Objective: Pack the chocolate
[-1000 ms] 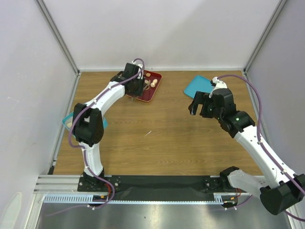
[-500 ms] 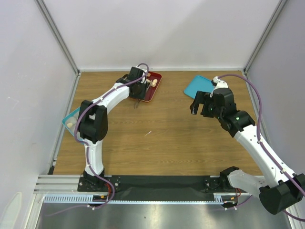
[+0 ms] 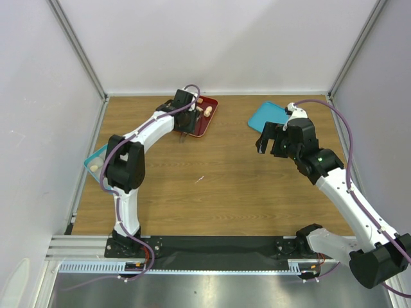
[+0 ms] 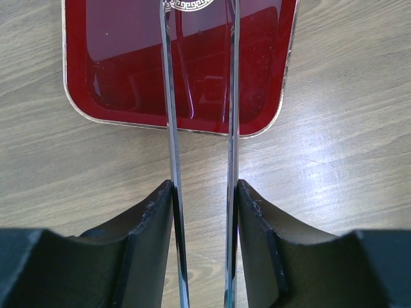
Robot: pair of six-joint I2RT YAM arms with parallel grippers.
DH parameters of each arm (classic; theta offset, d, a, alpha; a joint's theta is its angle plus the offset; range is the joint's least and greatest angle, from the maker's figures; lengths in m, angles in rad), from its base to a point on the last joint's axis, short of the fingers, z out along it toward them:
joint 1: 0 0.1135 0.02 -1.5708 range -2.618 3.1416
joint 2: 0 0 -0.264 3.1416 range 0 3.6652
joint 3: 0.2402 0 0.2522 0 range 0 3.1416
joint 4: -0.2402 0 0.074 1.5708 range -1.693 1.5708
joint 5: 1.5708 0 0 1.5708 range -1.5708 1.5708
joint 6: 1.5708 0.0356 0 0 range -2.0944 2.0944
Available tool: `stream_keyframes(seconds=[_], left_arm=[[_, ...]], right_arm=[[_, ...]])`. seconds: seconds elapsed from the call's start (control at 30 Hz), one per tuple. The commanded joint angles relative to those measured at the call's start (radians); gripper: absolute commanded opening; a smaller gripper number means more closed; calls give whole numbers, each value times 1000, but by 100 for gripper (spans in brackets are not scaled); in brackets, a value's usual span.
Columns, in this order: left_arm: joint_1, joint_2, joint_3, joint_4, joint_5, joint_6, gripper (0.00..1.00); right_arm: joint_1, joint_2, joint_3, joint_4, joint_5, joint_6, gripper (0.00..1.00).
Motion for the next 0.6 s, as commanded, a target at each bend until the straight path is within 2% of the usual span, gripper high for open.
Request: stream_keyframes(seconds=[0.0,0.3,0.57], left_arm=[[-4,-39,50,18,-2,4,47],[-4,38,127,-14,3,7,46],[-4,52,119,-9,-5,6,45]], right_arm=[[-2,-10,6,29,11,-10,100],[-5,-7,3,37,16,-13,99],[-10,-2,-5,40,16,-19,100]])
